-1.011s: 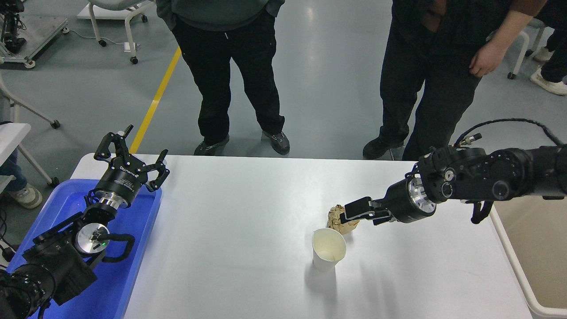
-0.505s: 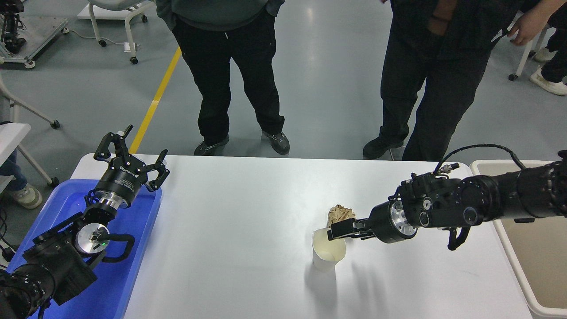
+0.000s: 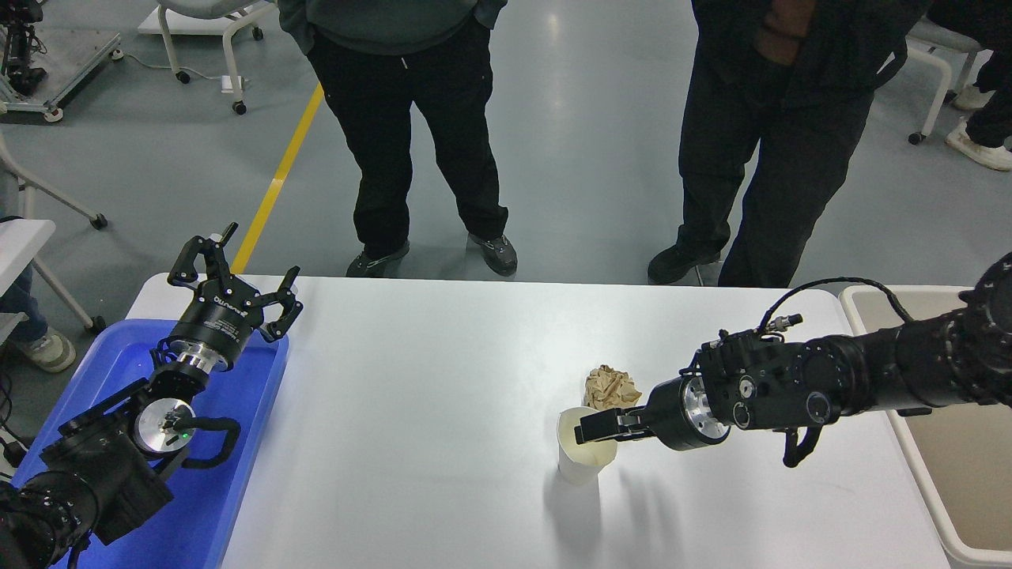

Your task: Dispose of the paper cup in the dustbin

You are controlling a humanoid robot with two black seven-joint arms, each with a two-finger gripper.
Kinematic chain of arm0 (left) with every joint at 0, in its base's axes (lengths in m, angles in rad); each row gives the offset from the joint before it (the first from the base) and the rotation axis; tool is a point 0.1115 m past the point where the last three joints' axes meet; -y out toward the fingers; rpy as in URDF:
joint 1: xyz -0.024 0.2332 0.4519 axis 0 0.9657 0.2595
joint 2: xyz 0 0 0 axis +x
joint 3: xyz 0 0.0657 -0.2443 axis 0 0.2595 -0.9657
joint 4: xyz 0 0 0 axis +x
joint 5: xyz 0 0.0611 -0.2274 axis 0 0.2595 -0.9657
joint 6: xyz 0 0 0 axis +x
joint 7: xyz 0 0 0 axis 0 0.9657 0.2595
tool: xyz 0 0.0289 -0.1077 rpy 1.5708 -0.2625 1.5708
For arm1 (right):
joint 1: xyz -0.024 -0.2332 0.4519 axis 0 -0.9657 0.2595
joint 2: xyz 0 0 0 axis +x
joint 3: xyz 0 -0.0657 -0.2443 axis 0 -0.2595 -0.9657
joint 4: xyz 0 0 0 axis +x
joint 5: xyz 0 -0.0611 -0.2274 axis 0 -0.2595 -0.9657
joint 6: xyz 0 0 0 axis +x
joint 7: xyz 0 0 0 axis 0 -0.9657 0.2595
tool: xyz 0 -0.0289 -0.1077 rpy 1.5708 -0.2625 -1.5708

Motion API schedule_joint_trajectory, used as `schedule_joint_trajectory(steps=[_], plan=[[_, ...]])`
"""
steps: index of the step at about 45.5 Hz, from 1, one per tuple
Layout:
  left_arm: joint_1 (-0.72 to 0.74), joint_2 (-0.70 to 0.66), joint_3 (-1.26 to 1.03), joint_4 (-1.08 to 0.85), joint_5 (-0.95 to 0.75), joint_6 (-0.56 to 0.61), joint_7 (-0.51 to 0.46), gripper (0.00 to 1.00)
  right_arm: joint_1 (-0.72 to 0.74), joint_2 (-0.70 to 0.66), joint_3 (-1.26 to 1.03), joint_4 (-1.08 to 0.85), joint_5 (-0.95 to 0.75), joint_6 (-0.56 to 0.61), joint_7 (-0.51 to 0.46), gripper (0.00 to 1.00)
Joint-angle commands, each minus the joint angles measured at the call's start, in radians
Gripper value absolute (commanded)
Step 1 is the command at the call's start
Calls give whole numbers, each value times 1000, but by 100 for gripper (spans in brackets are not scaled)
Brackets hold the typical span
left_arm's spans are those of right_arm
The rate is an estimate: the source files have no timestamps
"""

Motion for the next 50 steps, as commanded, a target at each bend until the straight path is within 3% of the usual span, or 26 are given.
schedule_joint_trajectory(steps=[1, 4, 9, 10, 20, 36, 50], plan=[[0, 0, -1, 0, 0, 0, 0, 100, -23, 18, -13, -30, -5, -16, 4, 79], [0, 0, 1, 0, -1, 0, 0, 100, -23, 18, -16, -30, -37, -23, 5, 69], [0, 0, -1, 1, 0, 0, 0, 100, -18, 18, -48, -28, -94, -36, 5, 39], [0, 0, -1, 0, 0, 0, 0, 100, -17, 19, -56, -28, -97, -37, 5, 28], [0, 0, -1, 0, 0, 0, 0, 100, -12, 19, -57, -28, -96, -37, 8, 1], [0, 0, -1, 0, -1, 0, 0, 100, 11, 4, -54, -28, -99, -31, 16, 0], [0, 0, 1, 0, 0, 0, 0, 100, 61, -54, -39, -10, -91, -20, 80, 0]])
